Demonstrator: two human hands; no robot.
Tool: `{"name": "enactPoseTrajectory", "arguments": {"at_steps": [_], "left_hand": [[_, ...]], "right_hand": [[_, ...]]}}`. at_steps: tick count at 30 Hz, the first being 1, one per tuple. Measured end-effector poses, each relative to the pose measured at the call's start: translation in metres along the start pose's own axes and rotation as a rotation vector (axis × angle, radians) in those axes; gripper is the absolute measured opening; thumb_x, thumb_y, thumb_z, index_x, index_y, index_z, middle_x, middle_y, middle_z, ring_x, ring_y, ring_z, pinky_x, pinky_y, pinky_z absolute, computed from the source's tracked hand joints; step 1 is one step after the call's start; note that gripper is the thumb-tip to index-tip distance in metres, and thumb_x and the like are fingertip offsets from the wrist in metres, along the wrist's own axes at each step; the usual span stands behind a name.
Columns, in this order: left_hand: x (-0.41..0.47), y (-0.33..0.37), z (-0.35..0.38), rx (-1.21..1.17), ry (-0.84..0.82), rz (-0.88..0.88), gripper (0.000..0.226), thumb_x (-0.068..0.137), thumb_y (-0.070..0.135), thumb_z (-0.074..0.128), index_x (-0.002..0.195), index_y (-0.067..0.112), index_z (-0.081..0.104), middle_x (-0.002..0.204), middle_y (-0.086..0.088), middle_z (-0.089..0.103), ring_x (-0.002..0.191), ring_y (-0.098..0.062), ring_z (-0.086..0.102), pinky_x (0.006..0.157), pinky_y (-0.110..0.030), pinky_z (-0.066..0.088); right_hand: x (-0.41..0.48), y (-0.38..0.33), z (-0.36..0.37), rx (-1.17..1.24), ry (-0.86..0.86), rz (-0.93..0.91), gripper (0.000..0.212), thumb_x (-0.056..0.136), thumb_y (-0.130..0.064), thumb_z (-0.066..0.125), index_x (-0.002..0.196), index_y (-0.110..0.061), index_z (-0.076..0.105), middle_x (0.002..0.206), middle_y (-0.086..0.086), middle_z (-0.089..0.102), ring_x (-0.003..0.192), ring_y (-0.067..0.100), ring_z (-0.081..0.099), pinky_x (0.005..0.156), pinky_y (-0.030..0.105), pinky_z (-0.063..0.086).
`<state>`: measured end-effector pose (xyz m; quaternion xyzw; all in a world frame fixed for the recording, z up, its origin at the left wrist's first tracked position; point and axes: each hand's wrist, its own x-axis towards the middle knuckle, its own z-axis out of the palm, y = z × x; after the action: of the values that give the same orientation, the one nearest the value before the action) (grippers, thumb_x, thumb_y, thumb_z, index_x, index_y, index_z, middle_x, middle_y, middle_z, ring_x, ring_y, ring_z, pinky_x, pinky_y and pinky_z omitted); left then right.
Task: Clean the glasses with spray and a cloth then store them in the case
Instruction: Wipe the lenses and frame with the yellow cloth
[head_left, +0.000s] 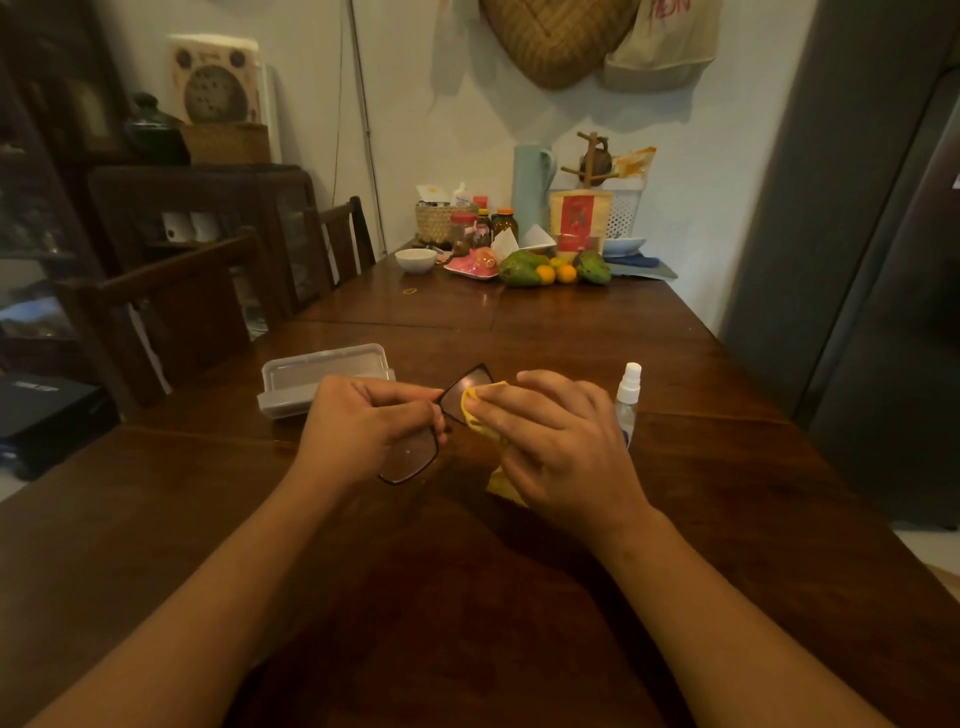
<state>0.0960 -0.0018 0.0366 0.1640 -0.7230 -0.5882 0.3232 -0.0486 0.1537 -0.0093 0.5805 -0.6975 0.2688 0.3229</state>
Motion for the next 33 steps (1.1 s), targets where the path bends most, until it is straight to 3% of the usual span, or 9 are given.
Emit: {"name": "enactPoseTrajectory", "arguments": {"at_steps": [27, 33], "left_hand": [[0.002, -0.004, -0.003, 0.073, -0.008, 0.005, 0.016, 0.079, 0.002, 0.072, 0.078, 0.015, 0.08, 0.073, -0.011, 0.076, 0.073, -0.025, 0.074, 0.074, -0.04, 0.059], [0.001, -0.004, -0.001, 0.031, -0.017, 0.01, 0.02, 0.081, -0.003, 0.069, 0.079, 0.013, 0.08, 0.069, -0.015, 0.074, 0.063, -0.02, 0.072, 0.061, -0.024, 0.057]], "right_hand": [[0.0, 0.001, 0.009, -0.002, -0.036, -0.11, 0.051, 0.09, -0.031, 0.062, 0.14, -0.033, 0.053, 0.142, -0.007, 0.053, 0.13, 0.021, 0.045, 0.092, 0.042, 0.039], [-0.005, 0.013, 0.004, 0.0, 0.001, -0.039, 0.044, 0.09, -0.029, 0.057, 0.134, -0.031, 0.06, 0.138, -0.008, 0.059, 0.129, 0.022, 0.048, 0.089, 0.047, 0.043]]}}
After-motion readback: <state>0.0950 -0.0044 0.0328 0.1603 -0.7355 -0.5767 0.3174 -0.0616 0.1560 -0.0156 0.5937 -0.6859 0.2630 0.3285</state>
